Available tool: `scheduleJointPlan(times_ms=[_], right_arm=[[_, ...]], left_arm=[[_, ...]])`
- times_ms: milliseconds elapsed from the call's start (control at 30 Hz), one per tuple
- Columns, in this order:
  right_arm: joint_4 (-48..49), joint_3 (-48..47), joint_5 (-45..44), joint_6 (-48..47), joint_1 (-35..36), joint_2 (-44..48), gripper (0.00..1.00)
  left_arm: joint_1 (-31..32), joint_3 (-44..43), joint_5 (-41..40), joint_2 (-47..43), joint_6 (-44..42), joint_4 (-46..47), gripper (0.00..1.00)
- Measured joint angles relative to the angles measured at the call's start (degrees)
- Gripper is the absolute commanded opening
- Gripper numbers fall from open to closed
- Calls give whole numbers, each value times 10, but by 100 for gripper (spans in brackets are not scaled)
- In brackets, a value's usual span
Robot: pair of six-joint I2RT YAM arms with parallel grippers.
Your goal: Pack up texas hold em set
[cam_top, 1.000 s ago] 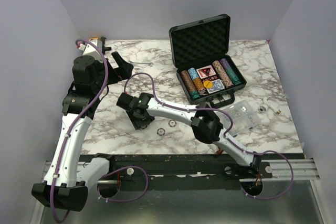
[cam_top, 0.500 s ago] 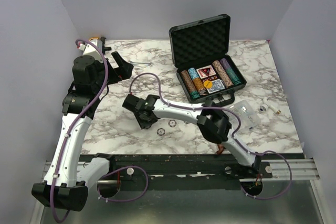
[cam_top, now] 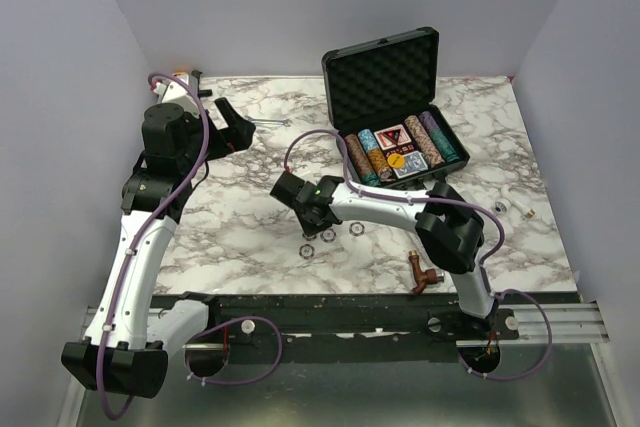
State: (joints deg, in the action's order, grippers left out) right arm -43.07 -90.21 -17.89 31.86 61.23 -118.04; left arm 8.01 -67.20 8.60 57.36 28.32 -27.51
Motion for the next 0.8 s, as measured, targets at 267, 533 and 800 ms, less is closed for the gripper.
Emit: scheduleJointPlan(times_ms=[267, 533, 800], right_arm=[[11, 28, 19, -3, 2, 16, 64], [-18, -27, 108, -5, 4, -1, 70], [-75, -65, 133, 5, 18, -52, 71]], left_arm=[[0, 0, 2, 9, 0, 0, 99], [0, 0, 2, 9, 0, 0, 99], [0, 0, 9, 9, 0, 0, 99]])
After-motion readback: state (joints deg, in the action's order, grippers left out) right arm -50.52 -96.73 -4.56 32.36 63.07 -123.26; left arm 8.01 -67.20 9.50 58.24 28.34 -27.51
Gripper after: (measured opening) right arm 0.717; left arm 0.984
